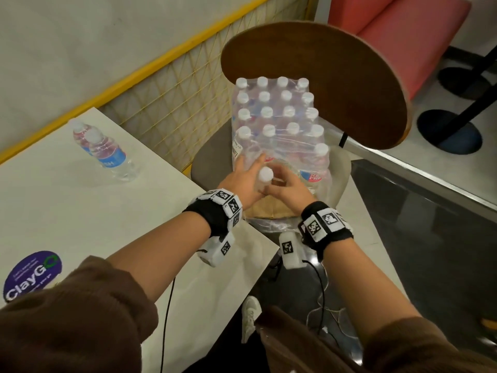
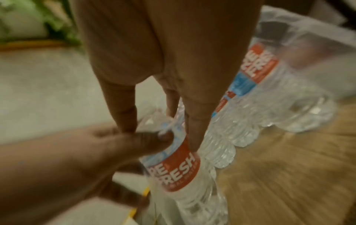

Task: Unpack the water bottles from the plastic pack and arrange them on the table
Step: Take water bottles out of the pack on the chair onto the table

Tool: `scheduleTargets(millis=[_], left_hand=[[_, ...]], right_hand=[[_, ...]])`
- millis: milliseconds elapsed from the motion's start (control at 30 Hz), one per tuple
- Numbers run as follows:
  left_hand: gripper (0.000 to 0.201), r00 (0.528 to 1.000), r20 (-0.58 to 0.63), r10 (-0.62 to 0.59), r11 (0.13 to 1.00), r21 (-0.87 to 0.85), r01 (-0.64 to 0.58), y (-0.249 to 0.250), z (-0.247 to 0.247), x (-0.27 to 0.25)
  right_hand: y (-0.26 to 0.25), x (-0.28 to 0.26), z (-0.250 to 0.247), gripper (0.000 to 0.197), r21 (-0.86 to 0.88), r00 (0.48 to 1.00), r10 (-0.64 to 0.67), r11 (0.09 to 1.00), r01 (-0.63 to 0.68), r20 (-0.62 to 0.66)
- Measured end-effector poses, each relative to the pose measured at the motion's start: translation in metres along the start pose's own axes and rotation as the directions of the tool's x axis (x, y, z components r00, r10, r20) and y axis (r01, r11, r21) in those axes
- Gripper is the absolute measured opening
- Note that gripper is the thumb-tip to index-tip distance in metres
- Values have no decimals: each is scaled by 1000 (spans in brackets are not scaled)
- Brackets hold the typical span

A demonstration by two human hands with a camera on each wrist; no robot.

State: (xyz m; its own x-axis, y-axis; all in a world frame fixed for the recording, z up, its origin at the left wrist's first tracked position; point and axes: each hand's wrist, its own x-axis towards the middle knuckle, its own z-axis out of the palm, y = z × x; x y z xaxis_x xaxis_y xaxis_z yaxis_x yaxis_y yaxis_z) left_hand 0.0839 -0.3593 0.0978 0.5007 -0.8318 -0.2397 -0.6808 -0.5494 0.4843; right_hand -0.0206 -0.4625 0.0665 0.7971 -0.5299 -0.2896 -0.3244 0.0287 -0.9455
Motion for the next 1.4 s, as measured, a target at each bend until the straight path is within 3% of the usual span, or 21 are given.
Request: scheduleTargets(millis=[100,167,300,367,400,467,500,733,800,867,933,1000,1067,1233,1400], left_hand=[[67,998,-42,-48,996,-71,45,-6,-3,5],[66,998,-19,-64,995,-77,63,-9,-7,8],[64,998,-19,-65,994,-86,63,-6,-10,9],[61,997,-28,-65,994,-84,62,-6,-9,8],[60,997,-32,-64,995,-78,62,-6,-9,7],[55,998,-30,-63,995,-78,60,-8,-10,5],[52,998,-28,-62,994,-87,60,-9,-10,4],[46,999,-14,-41,965,-259,36,-25,-15,-9],[44,999,-27,-36,945,-327,25,-31,-18,-19],[43,998,-50,-37,918,-395,14,-36,-23,-32],[42,998,-67,-16,888,-460,-17,-40,-32,-48],[39,997,-67,29,839,-541,-61,-47,-44,-66],[37,999,-37,3,814,-580,-24,-58,-57,-87],[39,997,10,-80,886,-457,75,-103,-74,-147],[43,966,84,-243,940,-226,256,-163,-72,-227]], right_hand=[[11,-3,-24,44,112,976,125,988,-106,-177],[24,-1,-41,33,73,920,185,983,-170,-346],[36,7,-47,30,33,869,215,974,-224,-445],[38,10,-43,46,51,827,174,984,-173,-535],[38,11,-41,64,75,806,164,986,-148,-569],[41,17,-42,99,128,790,204,979,-159,-579],[42,21,-42,103,145,793,229,973,-178,-564],[31,34,-41,53,-107,831,180,956,-274,-527],[29,32,-44,37,-223,854,156,928,-299,-496],[27,19,-43,24,-178,870,169,944,-278,-463],[27,3,-35,34,-120,903,190,960,-253,-384],[22,-17,-21,47,-166,958,163,965,-205,-238],[15,-35,0,53,-210,991,119,969,-129,-63],[0,-75,72,50,-412,960,46,908,75,276],[0,-101,165,63,-489,918,41,855,171,394]])
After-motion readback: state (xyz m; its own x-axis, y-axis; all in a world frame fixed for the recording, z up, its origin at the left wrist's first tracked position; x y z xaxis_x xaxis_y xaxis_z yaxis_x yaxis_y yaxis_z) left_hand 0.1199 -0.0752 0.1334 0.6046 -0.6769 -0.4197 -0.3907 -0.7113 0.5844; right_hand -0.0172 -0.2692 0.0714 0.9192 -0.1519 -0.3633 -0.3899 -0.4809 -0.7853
